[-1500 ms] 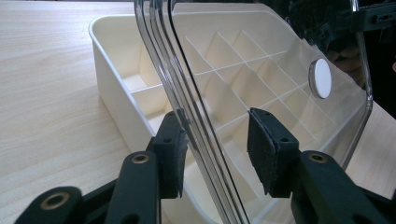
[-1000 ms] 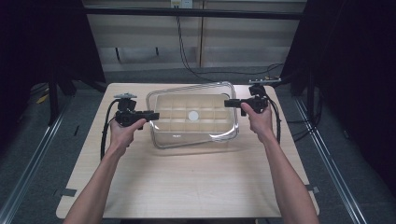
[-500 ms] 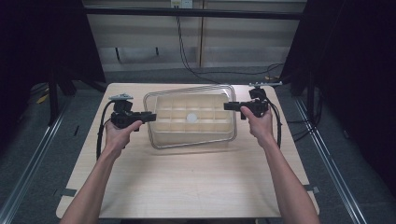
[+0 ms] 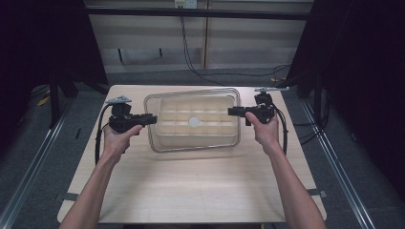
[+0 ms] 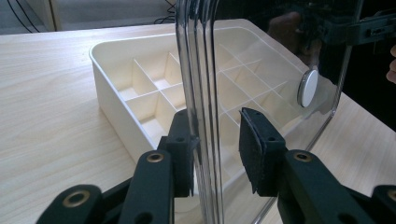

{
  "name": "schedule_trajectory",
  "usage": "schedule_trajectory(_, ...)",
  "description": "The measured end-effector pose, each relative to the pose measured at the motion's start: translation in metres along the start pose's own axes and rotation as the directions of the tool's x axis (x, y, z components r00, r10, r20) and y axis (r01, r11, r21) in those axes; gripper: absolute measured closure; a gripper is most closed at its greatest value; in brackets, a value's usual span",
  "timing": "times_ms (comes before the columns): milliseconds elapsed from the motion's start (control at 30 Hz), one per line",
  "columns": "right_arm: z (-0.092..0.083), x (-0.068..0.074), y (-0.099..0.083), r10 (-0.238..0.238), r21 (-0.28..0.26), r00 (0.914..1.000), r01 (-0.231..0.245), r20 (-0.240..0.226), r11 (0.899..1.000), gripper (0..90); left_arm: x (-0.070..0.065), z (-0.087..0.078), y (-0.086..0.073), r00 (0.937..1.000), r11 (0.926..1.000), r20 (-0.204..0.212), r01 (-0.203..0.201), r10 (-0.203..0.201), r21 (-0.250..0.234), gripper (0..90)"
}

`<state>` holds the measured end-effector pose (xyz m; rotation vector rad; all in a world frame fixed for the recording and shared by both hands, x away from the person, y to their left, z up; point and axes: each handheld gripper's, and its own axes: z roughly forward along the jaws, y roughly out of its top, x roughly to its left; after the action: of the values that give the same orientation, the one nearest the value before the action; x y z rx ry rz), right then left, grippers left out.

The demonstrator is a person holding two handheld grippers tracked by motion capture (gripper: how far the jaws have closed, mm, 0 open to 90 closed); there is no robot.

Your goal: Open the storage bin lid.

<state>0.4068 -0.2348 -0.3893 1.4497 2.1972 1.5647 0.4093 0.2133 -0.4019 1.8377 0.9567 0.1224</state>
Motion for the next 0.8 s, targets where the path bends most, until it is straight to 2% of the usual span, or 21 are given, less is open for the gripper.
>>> schedule_trajectory(333, -0.009, 0.005, -0.010, 0.009, -0.007, 0.9999, -0.009, -0.007, 1.000, 63.5, -0.007, -0.004, 0.000, 0.9998, 0.9999, 0.011, -0.016, 0.016, -0.007, 66.2)
schedule_trajectory(633, -0.023, 0.020, -0.021, -0.001, -0.020, 1.0000, 0.001, -0.009, 1.000, 64.9, -0.014, -0.011, -0.008, 0.9997, 0.9999, 0.023, -0.002, 0.002, -0.017, 65.2)
schedule_trajectory(800, -0.029, 0.025, -0.025, -0.004, -0.019, 1.0000, 0.004, 0.006, 1.000, 64.4, -0.022, -0.013, -0.012, 0.9995, 0.9996, 0.016, -0.026, 0.026, -0.008, 64.9)
